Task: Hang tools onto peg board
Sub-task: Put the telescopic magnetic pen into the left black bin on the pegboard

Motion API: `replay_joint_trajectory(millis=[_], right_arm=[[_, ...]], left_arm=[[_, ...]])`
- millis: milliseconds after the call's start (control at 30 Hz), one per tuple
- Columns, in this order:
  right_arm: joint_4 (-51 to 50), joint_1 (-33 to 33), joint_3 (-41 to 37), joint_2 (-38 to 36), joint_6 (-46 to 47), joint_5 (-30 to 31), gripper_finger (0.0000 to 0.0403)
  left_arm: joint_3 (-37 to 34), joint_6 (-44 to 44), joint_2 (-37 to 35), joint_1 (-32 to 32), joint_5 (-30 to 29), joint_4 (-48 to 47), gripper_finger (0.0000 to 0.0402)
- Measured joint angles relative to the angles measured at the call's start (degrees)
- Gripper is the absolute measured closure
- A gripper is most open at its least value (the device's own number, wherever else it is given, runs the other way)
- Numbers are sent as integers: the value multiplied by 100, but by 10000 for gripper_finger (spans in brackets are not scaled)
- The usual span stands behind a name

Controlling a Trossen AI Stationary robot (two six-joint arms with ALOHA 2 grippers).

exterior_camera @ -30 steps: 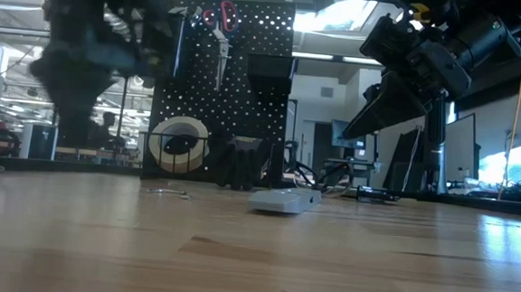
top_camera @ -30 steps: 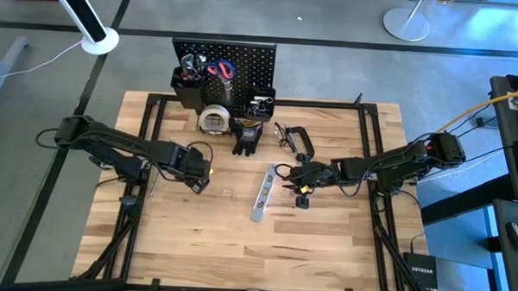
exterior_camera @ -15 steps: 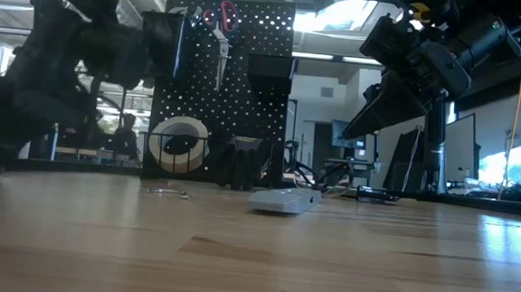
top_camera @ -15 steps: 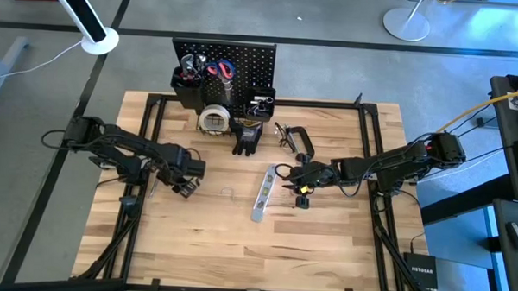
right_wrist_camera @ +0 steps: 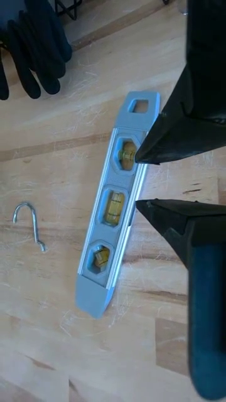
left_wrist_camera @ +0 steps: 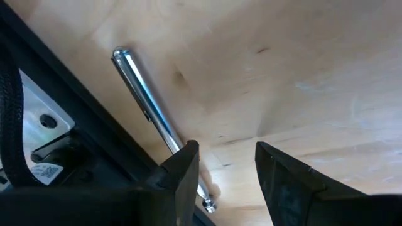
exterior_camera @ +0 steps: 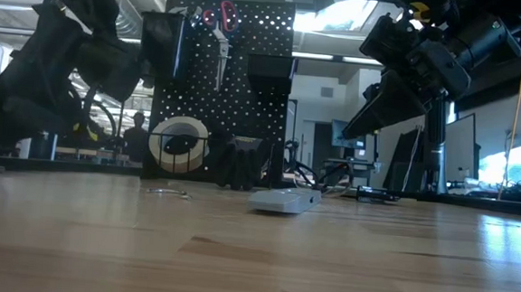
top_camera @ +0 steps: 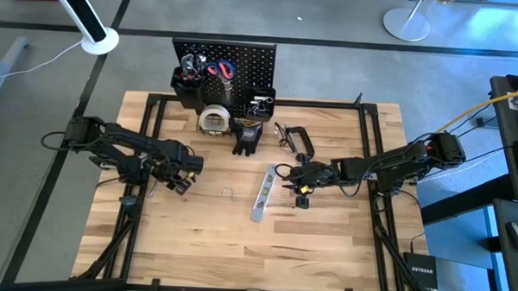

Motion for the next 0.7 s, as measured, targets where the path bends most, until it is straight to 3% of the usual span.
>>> replay_joint_trajectory(millis=[433, 700], right_arm=[[31, 0, 0, 0, -2, -2, 297], [75, 1, 0, 0, -2, -4, 297]], left_arm=[[42, 762, 425, 468, 223, -230, 259], [42, 1534, 416, 1013, -126, -215, 259]])
